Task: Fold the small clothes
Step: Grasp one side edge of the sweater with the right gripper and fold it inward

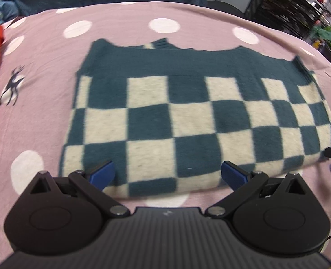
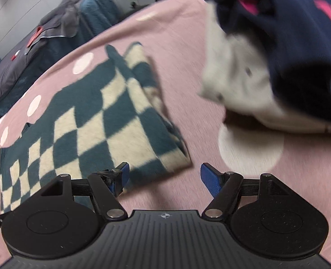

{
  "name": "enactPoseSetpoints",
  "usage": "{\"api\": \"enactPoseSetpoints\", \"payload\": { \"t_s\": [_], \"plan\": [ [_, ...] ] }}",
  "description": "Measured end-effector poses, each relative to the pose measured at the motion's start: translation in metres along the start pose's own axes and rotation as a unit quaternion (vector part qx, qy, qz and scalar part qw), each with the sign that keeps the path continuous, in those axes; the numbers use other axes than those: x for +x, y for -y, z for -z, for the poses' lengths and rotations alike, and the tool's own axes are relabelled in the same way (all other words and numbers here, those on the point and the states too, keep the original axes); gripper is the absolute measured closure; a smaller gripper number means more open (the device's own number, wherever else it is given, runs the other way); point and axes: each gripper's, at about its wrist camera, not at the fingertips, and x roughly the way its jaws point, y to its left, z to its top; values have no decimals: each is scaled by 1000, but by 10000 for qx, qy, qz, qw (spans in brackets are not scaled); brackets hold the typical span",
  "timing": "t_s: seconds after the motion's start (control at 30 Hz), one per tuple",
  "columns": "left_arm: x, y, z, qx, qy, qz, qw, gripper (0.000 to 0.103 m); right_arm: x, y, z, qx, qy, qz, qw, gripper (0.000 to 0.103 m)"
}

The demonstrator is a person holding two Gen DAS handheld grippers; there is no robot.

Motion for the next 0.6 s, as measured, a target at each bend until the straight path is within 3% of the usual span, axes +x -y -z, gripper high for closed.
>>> {"api": "enactPoseSetpoints", "payload": {
  "t_s": [0.13, 0.43, 0.6],
  "plan": [
    [7, 18, -6, 275, -42, 40, 9996, 0, 4, 10, 3, 500, -40, -573, 9971, 0],
    [30, 42, -21, 672, -50, -44, 9977, 0, 14, 4, 3, 888, 323, -796, 9923, 0],
    [40, 44, -29, 668, -52, -326, 9972, 0, 17, 1, -2, 1140, 424, -847, 9889, 0]
  ]
}}
